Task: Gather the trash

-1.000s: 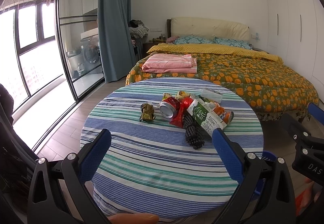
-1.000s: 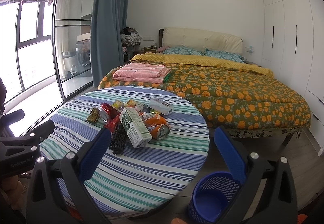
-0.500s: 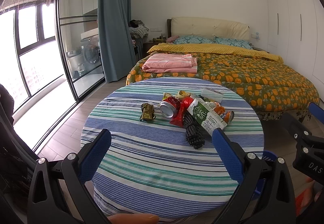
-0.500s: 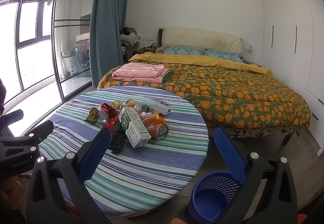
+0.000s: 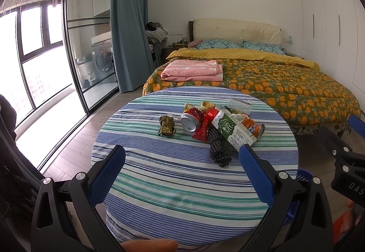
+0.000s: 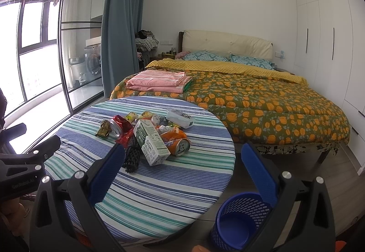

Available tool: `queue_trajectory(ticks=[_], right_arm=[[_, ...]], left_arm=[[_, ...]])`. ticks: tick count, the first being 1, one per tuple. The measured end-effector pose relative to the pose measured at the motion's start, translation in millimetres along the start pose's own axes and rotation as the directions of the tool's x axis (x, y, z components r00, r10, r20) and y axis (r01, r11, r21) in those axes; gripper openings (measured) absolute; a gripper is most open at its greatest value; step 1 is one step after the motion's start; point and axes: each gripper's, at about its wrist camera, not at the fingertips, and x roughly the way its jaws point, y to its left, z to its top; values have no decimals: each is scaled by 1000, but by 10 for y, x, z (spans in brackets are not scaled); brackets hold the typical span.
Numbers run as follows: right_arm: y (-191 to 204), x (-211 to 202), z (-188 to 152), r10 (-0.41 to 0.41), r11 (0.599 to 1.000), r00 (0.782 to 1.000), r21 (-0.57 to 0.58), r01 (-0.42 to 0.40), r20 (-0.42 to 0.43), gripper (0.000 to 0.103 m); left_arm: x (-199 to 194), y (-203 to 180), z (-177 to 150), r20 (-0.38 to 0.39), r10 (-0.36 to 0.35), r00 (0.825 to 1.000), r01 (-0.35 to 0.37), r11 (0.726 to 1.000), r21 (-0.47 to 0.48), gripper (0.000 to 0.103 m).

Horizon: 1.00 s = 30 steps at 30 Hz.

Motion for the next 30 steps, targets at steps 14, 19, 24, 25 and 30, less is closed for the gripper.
queue_trajectory(ticks=[14, 19, 24, 25, 30], right_arm=[[-11, 10, -22, -1, 1000, 1000, 1, 1, -4, 98], [-19, 16, -47, -1, 1000, 1000, 1, 1, -7, 98], [13, 53, -39, -5, 1000, 1000, 1, 5, -14, 98], [8, 55, -48, -6, 1000, 1000, 1, 6, -15, 98], [23, 106, -20, -8, 1000, 1000, 5, 8, -27, 98]], left_arm=[[-15, 23, -104, -4, 0, 1000, 0, 1000, 3, 99], [33, 64, -107, -7, -2, 1000, 2, 1000, 2, 99], [113, 97, -104, -16, 5, 1000, -4, 1000, 12, 99], [123, 144, -139, -22, 11, 1000, -11, 1000, 15, 99], [185, 177, -142, -37, 11, 999, -10, 1000, 20, 99]])
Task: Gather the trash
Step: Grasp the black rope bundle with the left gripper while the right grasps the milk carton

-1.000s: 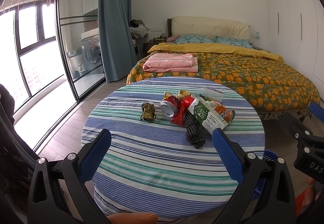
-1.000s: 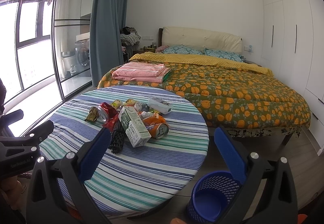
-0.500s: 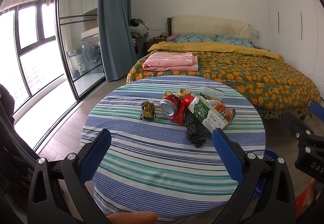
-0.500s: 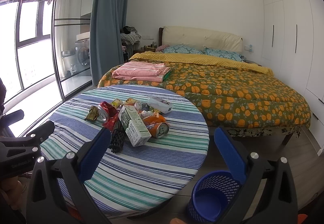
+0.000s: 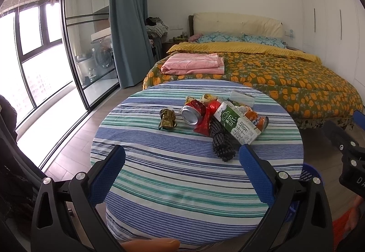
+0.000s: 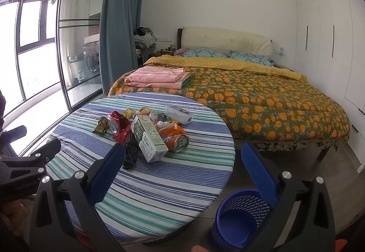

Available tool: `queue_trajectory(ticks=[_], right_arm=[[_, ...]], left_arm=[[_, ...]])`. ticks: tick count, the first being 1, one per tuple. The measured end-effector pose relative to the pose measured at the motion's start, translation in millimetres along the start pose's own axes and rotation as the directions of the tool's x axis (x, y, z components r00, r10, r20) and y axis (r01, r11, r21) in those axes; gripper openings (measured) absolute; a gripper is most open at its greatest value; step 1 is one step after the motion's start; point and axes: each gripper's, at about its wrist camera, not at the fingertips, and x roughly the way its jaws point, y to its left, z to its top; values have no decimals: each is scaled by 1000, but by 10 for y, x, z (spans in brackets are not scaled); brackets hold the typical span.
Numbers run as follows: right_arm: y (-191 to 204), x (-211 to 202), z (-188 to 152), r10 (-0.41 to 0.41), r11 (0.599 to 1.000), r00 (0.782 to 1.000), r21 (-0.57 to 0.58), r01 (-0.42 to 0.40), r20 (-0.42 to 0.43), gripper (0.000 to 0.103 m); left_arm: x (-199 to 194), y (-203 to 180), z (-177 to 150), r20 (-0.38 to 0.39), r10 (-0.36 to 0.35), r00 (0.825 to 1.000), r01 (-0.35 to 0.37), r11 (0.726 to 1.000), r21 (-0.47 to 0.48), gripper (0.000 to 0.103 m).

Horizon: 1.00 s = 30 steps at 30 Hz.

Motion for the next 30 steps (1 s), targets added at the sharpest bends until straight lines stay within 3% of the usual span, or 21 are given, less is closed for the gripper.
queue_trajectory(ticks=[5, 8, 11, 18, 22, 27, 30], right_arm=[[-33, 78, -41, -2, 1000, 1000, 9, 2, -17, 98], [-59, 179, -73, -8, 1000, 999, 12, 8, -40, 98], [-100, 274, -129, -2, 1000, 998, 18, 3, -64, 98], [-229, 507, -271, 3, 999, 992, 37, 1, -126, 98], [-292, 618, -338, 6, 999, 989, 50, 2, -148, 98], [-419, 722, -417, 75, 993, 983, 100, -59, -169, 98], [-475, 794, -450, 116, 987, 976, 135, -92, -185, 98]], left_arm=[[81, -15, 1, -27, -25, 999, 25, 1000, 11, 99], [299, -85, -37, -92, -47, 995, 52, 997, 57, 99], [584, -158, -132, -195, -71, 978, 89, 992, 88, 99], [1048, -281, -82, -245, -189, 951, 190, 982, -19, 99], [1440, -411, 57, -254, -228, 940, 230, 973, -25, 98], [1907, -537, 62, -331, -300, 895, 303, 952, -45, 80], [2018, -556, 31, -343, -328, 880, 332, 942, -48, 62]])
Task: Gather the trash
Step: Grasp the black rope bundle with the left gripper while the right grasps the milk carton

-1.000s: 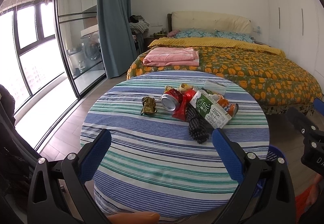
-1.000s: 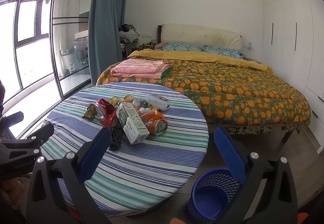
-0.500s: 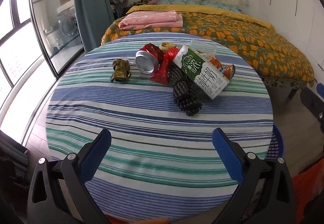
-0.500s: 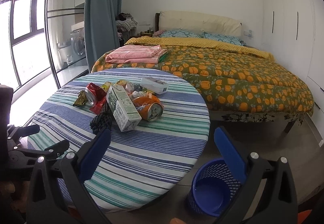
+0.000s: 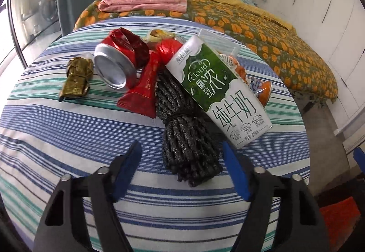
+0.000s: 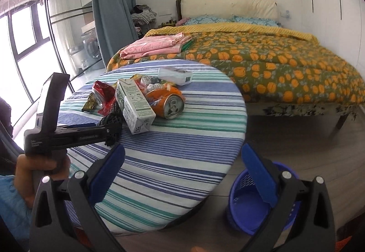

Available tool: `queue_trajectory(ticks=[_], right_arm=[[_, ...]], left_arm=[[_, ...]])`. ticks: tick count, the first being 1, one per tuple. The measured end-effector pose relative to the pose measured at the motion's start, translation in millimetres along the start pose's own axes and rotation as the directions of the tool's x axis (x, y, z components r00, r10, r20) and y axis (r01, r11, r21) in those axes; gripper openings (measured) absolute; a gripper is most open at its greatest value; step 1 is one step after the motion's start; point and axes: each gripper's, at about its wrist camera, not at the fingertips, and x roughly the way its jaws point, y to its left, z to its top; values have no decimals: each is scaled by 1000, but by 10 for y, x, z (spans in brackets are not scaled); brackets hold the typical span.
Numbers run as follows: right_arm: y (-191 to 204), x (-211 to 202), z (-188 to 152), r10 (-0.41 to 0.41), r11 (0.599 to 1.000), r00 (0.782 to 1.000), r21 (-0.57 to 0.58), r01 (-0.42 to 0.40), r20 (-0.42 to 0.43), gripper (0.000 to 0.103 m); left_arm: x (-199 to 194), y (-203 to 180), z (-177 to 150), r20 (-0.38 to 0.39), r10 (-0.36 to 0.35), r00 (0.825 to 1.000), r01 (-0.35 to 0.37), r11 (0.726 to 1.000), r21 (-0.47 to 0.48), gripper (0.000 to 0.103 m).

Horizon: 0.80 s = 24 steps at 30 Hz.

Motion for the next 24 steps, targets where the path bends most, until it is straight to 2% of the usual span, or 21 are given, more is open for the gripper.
queue_trajectory(ticks=[1, 3, 7, 12, 15, 17, 20, 22, 24], right_arm=[[4, 25, -5, 4, 1000, 1000, 4, -4, -6, 98], [11, 101, -9, 12, 1000, 1000, 6, -12, -22, 98], [78, 379, 40, 73, 997, 994, 0, -73, -84, 98], [289, 822, 180, 151, 986, 979, -49, -159, -141, 98], [447, 1119, 254, 203, 974, 960, -60, -218, -194, 98], [576, 1292, 277, 236, 965, 941, -53, -256, -241, 98], [793, 1360, 296, 221, 960, 940, -112, -256, -259, 97], [953, 1373, 313, 207, 949, 942, -178, -259, -264, 97], [1012, 1428, 344, 196, 947, 939, -195, -256, -283, 97]], left_arm=[[22, 5, -3, -6, -19, 1000, 19, 1000, 4, 47], [12, 11, -30, -12, -46, 999, 46, 999, 13, 39], [-209, 81, -175, -20, -54, 998, 55, 998, 40, 37], [-552, 316, -505, -56, -27, 998, 30, 998, 58, 39], [-642, 420, -606, -51, 2, 999, 0, 999, 53, 47], [-645, 458, -635, -36, 25, 999, -23, 998, 56, 63], [-602, 488, -636, -19, 33, 999, -32, 998, 47, 80], [-553, 500, -640, -10, 61, 998, -60, 997, 51, 86], [-483, 540, -656, -19, 86, 996, -85, 995, 50, 88]])
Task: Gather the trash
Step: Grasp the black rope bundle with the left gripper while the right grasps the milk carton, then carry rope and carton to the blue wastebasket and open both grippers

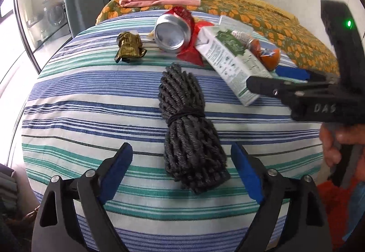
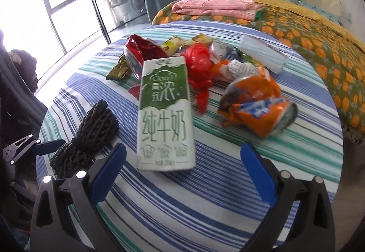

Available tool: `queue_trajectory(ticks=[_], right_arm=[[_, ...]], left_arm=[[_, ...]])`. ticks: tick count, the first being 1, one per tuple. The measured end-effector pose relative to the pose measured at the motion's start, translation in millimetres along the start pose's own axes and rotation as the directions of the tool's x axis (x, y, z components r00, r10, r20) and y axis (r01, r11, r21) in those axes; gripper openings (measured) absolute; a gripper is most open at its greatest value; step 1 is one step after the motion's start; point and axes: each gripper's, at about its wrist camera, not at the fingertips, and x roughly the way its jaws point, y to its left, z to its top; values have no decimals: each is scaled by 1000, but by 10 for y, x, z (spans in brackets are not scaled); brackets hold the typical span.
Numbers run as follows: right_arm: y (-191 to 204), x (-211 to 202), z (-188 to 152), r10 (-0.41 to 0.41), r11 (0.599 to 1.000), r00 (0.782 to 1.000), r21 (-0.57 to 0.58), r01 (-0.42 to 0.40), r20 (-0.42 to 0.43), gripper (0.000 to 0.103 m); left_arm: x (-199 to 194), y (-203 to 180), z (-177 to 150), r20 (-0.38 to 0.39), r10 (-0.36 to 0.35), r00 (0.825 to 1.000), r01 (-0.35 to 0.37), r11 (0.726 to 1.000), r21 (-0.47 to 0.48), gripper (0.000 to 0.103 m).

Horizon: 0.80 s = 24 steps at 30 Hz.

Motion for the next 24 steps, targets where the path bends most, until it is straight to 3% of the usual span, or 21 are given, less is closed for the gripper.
queue_trajectory(ticks=[4, 9, 11, 12, 14, 15, 17, 24], right_arm=[[30, 57, 168, 35, 999, 998, 11, -35, -43, 97], [69, 238, 349, 6, 1000, 993, 4, -5, -120, 92], [41, 308, 407, 14, 1000, 989, 15, -12, -149, 79], [37, 333, 425, 24, 1000, 987, 21, -21, -161, 62], [15, 351, 434, 44, 999, 982, 38, -37, -186, 57], [-3, 328, 430, 52, 998, 981, 47, -44, -186, 56], [-44, 203, 392, 82, 995, 983, 74, -70, -166, 56], [-360, -581, 30, 162, 974, 986, 167, -152, -46, 56]], left_arm=[[25, 89, -25, -11, 3, 1000, -3, 1000, -31, 88], [-105, 117, 87, 18, -59, 998, 60, 997, -51, 86], [-89, 58, 165, 11, -59, 998, 59, 998, -27, 78], [-65, 46, 198, 5, -61, 998, 61, 998, -22, 74], [-10, 30, 250, -16, -71, 997, 71, 997, -21, 51], [17, 30, 258, -30, -80, 996, 79, 997, -24, 41], [15, 26, 269, -32, -88, 996, 87, 996, -31, 37], [-246, -311, 276, 20, -178, 984, 178, 984, -1, 35]])
